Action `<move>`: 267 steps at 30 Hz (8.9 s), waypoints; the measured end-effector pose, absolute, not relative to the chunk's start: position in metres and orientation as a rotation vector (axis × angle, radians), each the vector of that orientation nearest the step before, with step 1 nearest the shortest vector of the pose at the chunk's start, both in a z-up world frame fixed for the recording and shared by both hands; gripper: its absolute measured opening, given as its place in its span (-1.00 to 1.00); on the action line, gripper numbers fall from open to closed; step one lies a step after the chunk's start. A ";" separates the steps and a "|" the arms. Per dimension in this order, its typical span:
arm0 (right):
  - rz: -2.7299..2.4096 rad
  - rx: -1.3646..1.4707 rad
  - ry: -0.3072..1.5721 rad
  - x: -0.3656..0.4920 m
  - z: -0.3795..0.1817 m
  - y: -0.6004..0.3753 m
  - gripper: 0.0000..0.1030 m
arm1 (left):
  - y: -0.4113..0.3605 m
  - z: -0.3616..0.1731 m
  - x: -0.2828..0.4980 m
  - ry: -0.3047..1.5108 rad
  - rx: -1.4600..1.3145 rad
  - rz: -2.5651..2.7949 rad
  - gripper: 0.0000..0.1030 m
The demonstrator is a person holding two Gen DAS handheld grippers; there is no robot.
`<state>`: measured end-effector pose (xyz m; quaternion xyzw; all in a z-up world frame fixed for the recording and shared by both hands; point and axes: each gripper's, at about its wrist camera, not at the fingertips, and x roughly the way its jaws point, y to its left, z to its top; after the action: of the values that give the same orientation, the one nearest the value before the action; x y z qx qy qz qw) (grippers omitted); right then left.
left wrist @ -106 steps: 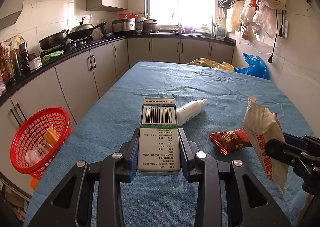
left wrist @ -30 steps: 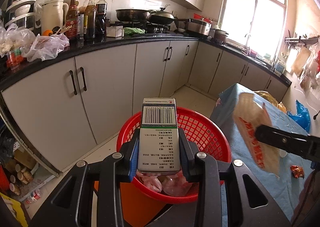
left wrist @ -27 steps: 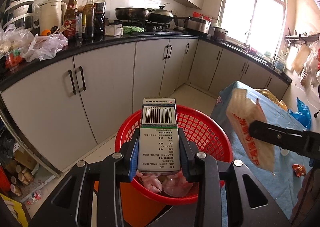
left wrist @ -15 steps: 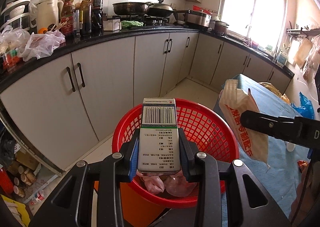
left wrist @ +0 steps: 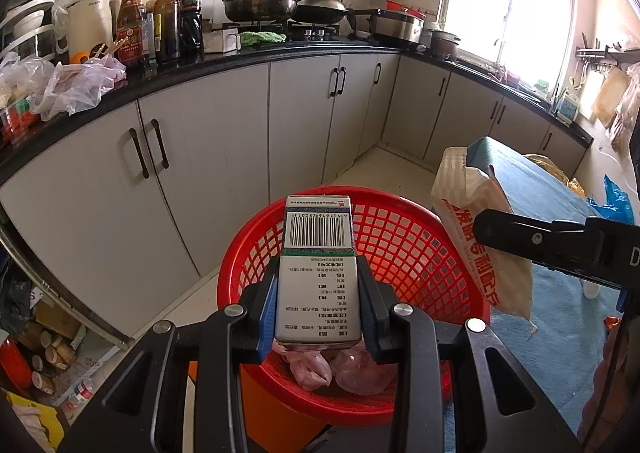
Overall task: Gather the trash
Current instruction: 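Open both tools to drop the box and packet into the basket, then grasp the red snack packet with the right tool while the left tool grasps the white spray bottle, then lift the white spray bottle and red snack packet off the table, then carry the spray bottle and snack packet over the red basket, then open both tools to release the bottle and packet into the basket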
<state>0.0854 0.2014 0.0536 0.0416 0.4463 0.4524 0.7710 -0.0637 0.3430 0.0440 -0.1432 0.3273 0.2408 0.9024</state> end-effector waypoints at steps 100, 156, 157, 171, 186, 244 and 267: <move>0.619 0.158 0.900 0.110 0.036 -0.133 -0.31 | 0.068 0.024 0.075 0.839 -0.009 0.055 -0.44; 0.610 0.105 0.832 0.100 0.031 -0.114 -0.31 | 0.067 0.040 0.042 0.642 0.067 0.178 -0.44; 0.610 0.105 0.831 0.100 0.031 -0.114 -0.31 | 0.068 0.040 0.042 0.641 0.067 0.177 -0.44; 0.599 0.107 0.808 0.101 0.034 -0.118 -0.31 | 0.067 0.043 0.040 0.629 0.066 0.182 -0.44; 0.583 0.099 0.775 0.078 0.056 -0.094 -0.31 | 0.102 0.065 0.000 0.606 -0.046 0.180 -0.44; 0.928 -0.028 0.886 0.066 0.076 0.180 -0.31 | 0.329 0.047 -0.079 0.615 -0.314 0.511 -0.44; 0.996 -0.177 0.915 0.050 0.047 0.148 -0.02 | 0.337 0.031 -0.047 0.715 -0.337 0.466 -0.44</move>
<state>0.0501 0.1477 0.0470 -0.0820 0.4227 0.4605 0.7763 -0.0473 0.3374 0.0312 -0.1624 0.3449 0.2248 0.8967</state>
